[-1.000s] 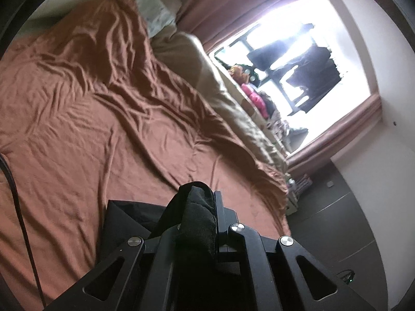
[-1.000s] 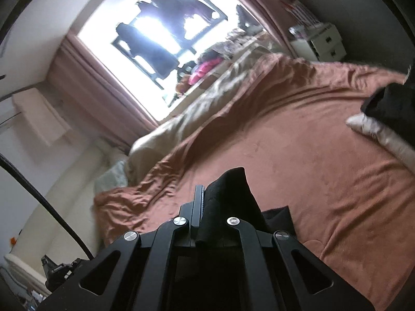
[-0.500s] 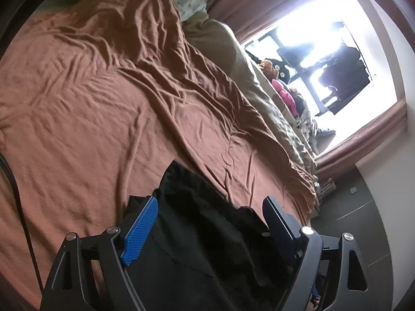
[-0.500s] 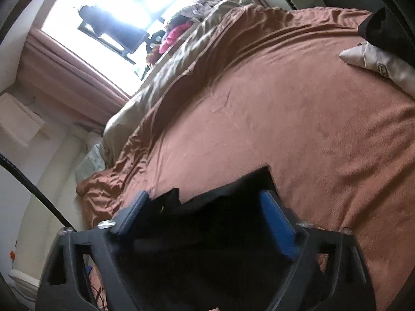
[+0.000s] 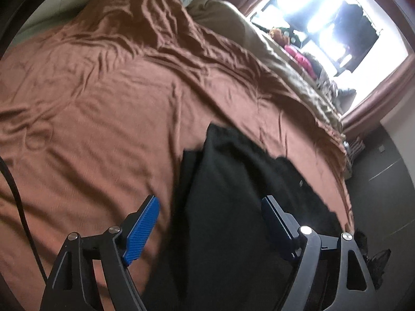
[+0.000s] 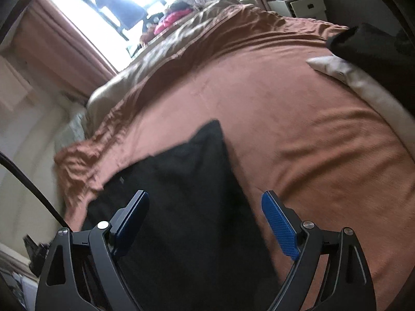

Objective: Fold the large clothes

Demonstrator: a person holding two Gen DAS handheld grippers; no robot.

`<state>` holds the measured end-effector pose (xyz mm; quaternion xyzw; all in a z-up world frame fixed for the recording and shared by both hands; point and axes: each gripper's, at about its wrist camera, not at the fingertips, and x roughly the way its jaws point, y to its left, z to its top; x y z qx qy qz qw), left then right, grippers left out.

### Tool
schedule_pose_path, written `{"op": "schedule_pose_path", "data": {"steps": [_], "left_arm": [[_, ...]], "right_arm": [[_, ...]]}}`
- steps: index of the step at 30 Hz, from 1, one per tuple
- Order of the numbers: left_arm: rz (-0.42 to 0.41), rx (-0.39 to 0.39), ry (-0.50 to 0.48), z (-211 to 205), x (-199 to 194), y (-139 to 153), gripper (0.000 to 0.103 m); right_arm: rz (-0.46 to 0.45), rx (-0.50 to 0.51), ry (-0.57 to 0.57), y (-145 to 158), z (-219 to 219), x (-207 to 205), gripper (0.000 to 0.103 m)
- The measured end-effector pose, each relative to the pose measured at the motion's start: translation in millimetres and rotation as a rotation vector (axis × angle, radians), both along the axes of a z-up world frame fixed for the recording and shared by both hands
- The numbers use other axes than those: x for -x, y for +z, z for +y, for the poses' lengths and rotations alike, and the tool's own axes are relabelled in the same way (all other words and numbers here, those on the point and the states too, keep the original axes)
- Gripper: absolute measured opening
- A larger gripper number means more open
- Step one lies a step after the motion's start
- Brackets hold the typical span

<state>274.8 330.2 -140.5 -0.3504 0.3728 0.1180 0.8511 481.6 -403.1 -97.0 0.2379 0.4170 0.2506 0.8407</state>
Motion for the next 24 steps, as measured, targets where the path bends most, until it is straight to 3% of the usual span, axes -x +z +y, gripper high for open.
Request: {"op": "schedule_pose_path", "data": {"steps": [3, 5, 7, 13, 15, 17, 18, 19, 21, 24], "left_arm": [[0.047, 0.005, -0.007, -4, 11, -14, 0.074], [0.066, 0.014, -0.016, -7, 19, -24, 0.074], [0.089, 0.015, -0.020, -11, 26, -33, 0.074], [0.117, 0.050, -0.070, -22, 32, -51, 0.071], [0.136, 0.051, -0.081, -24, 27, -55, 0.050], [0.155, 0.051, -0.086, -25, 19, -60, 0.034], [0.156, 0.048, -0.088, -26, 16, -62, 0.024], [0.156, 0.039, -0.087, -27, 13, -62, 0.021], [0.150, 0.014, -0.077, -28, 9, -61, 0.009], [0.148, 0.014, -0.043, -25, 9, -62, 0.006]], "right_arm": [[0.008, 0.051, -0.004, 6, -5, 5, 0.085], [0.033, 0.062, -0.002, 3, -9, 9, 0.072], [0.070, 0.071, 0.003, -5, -11, 12, 0.067], [0.117, 0.063, 0.069, -12, -4, 10, 0.066], [0.115, 0.055, 0.096, -10, 5, 2, 0.055], [0.118, 0.040, 0.108, -10, 10, -8, 0.025], [0.115, 0.039, 0.110, -8, 15, -14, 0.017], [0.105, 0.048, 0.107, -6, 19, -20, 0.006], [0.070, 0.072, 0.096, 2, 26, -29, 0.001], [0.038, 0.094, 0.076, 9, 35, -39, 0.000]]}}
